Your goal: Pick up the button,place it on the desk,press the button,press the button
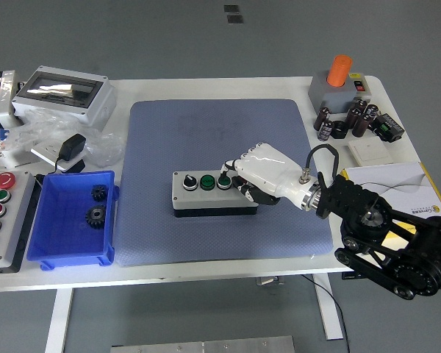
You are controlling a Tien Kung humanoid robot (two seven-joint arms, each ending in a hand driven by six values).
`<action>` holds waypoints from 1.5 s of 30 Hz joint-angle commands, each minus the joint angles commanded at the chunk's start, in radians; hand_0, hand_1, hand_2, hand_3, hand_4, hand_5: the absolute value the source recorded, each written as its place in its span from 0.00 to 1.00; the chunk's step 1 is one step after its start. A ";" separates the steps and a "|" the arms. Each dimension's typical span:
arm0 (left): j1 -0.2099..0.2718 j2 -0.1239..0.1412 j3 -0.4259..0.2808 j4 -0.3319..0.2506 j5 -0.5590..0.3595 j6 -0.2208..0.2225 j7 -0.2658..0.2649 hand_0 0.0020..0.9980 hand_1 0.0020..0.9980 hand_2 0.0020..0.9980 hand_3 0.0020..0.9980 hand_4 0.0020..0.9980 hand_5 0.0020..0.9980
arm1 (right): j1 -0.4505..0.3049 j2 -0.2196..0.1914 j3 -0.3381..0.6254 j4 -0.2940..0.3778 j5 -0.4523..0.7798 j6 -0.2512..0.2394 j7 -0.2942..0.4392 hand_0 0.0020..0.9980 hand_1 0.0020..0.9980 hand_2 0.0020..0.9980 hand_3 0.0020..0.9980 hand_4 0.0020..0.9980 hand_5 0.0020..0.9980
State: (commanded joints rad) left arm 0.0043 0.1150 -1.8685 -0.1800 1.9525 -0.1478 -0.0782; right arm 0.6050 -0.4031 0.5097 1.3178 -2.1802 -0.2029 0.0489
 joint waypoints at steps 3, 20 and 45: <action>0.000 0.000 0.000 0.000 -0.001 0.001 -0.001 0.74 0.74 0.66 0.71 0.92 0.37 | -0.004 0.002 -0.011 -0.011 -0.002 0.005 -0.001 0.12 0.12 0.13 0.66 0.25 0.00; 0.001 -0.002 0.001 0.000 -0.003 0.002 -0.002 0.74 0.74 0.66 0.71 0.92 0.37 | -0.020 -0.022 0.121 0.061 0.264 -0.067 0.090 0.12 0.12 0.13 0.66 0.26 0.00; 0.001 -0.001 -0.009 0.000 0.004 0.003 0.000 0.74 0.74 0.66 0.71 0.92 0.38 | -0.019 0.006 0.130 0.074 0.181 0.235 -0.110 1.00 1.00 1.00 1.00 1.00 0.48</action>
State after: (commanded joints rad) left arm 0.0053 0.1137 -1.8776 -0.1800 1.9566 -0.1443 -0.0778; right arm 0.5857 -0.3968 0.6394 1.3919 -1.9992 0.0322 -0.0614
